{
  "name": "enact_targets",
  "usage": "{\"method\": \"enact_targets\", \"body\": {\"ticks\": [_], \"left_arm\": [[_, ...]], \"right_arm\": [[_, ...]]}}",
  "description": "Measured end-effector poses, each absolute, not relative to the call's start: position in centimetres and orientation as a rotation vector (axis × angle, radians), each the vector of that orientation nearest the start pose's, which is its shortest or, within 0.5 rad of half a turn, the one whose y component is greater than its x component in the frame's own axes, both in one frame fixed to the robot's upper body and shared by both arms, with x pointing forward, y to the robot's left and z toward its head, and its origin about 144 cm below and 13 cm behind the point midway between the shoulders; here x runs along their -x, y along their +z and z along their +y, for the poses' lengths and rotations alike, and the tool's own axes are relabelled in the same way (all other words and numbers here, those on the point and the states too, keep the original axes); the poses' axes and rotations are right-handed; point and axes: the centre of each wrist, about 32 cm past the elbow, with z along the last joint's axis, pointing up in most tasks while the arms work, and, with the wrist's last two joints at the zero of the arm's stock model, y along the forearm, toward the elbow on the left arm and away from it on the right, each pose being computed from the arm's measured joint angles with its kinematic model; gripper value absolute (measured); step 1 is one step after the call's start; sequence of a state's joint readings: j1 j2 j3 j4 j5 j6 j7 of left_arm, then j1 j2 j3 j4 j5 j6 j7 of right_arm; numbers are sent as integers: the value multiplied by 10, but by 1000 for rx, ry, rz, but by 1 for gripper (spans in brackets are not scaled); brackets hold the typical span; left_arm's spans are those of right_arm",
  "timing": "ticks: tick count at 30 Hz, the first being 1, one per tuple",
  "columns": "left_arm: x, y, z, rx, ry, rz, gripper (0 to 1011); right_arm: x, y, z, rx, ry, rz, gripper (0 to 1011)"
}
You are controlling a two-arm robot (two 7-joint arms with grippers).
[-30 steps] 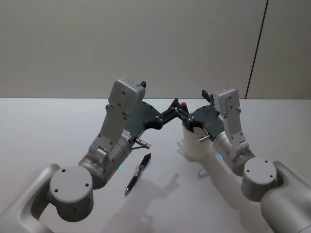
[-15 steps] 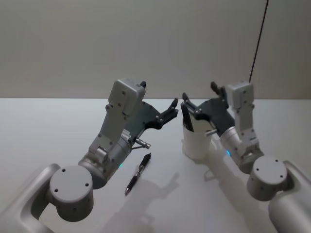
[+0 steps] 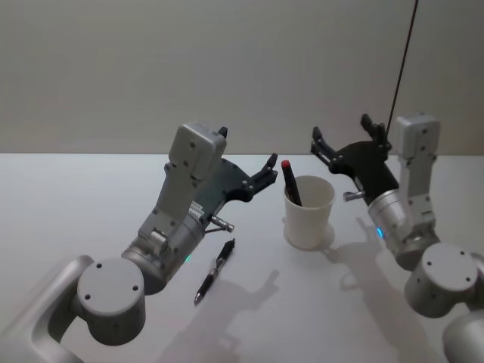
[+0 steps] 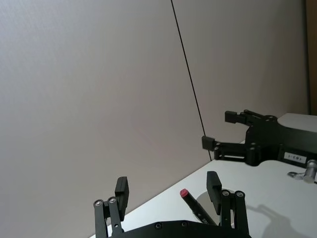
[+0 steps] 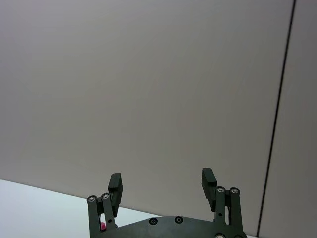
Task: Place the pen into the pen holder.
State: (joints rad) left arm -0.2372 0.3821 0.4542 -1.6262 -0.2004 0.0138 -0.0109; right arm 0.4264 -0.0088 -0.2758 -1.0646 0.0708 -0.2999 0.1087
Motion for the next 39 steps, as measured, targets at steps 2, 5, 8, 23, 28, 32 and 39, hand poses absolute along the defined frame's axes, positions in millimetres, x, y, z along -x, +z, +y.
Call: {"method": "enact_targets", "body": {"ticks": [2,5,8,23,28,32,39], "left_arm": [[-492,1204,198,-61,1124,-268,1003],[-492,1204,198,-61,1124,-268,1003],[-492,1204,198,-61,1124,-268,1003],[-492,1204,198,-61,1124,-268,1003],[-492,1204,198,-61,1124,-268,1003],[-492,1204,198,-61,1124,-268,1003],[-492,1204,198,-61,1124,-268,1003]], "right_arm": [[-562,1150,-149,-146,-1228,-162,1001],[-556,1156,-155,-144,-1266,-140,1002],[-551,1160,-159,-140,-1299,-117,1002],[-522,1172,-185,-99,-1399,-34,1002],[-515,1173,-191,-85,-1408,-21,1002],[-510,1173,-194,-77,-1414,-14,1002],[-505,1174,-198,-67,-1420,-5,1002]]}}
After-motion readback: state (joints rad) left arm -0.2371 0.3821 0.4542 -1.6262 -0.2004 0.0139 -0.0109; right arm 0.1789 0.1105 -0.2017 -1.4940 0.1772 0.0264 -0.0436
